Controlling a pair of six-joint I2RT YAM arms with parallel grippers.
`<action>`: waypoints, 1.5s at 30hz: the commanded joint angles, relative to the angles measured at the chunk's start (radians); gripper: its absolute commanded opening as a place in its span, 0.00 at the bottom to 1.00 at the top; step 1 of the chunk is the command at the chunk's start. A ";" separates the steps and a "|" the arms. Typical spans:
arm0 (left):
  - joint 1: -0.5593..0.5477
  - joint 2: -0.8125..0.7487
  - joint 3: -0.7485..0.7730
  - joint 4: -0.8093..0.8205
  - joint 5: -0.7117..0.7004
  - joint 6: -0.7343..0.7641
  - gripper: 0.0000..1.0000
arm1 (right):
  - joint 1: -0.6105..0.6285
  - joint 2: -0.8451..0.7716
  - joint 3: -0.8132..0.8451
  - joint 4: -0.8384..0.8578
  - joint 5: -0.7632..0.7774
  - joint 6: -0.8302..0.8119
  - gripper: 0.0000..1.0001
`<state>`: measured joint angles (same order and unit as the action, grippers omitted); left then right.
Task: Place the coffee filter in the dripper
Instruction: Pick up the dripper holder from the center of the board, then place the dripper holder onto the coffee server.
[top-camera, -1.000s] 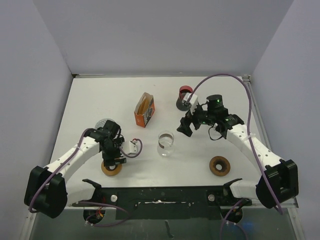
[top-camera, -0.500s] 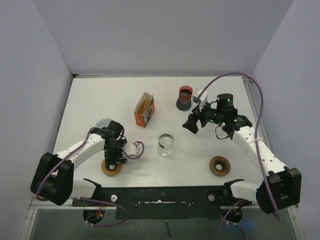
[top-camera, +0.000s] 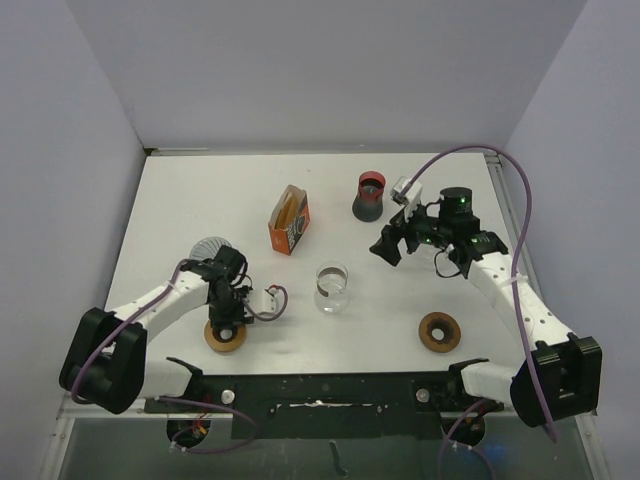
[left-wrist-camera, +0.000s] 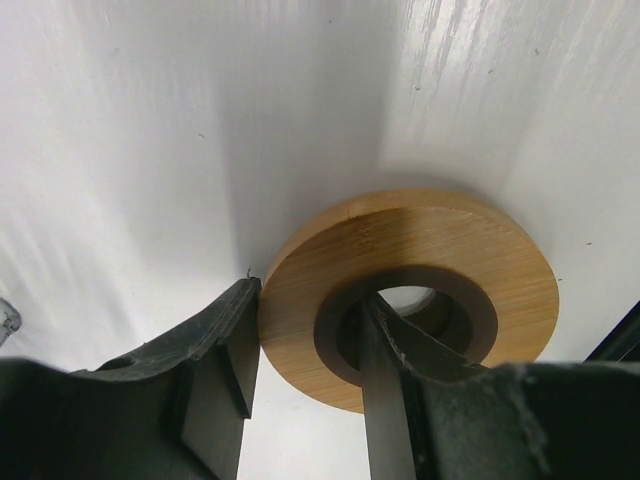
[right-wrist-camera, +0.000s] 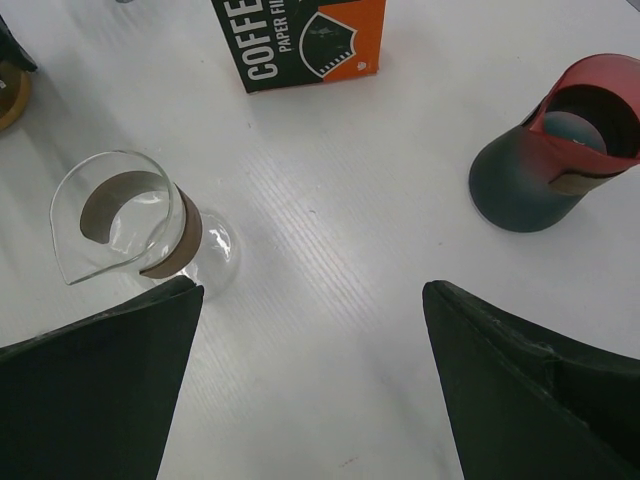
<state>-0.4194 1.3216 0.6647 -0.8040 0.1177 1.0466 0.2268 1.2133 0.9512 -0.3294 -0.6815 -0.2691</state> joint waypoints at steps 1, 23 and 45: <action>-0.005 -0.059 0.061 -0.023 0.083 -0.024 0.25 | -0.014 -0.013 -0.002 0.054 -0.003 0.005 0.98; -0.105 0.028 0.726 -0.191 0.325 -0.171 0.19 | -0.219 -0.060 -0.012 0.076 -0.046 0.043 0.97; -0.366 0.502 1.170 -0.260 0.210 -0.356 0.19 | -0.341 -0.116 -0.022 0.089 -0.062 0.064 0.98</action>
<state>-0.7837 1.7912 1.7592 -1.0317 0.3397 0.7227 -0.1108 1.1358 0.9310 -0.2855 -0.7193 -0.2085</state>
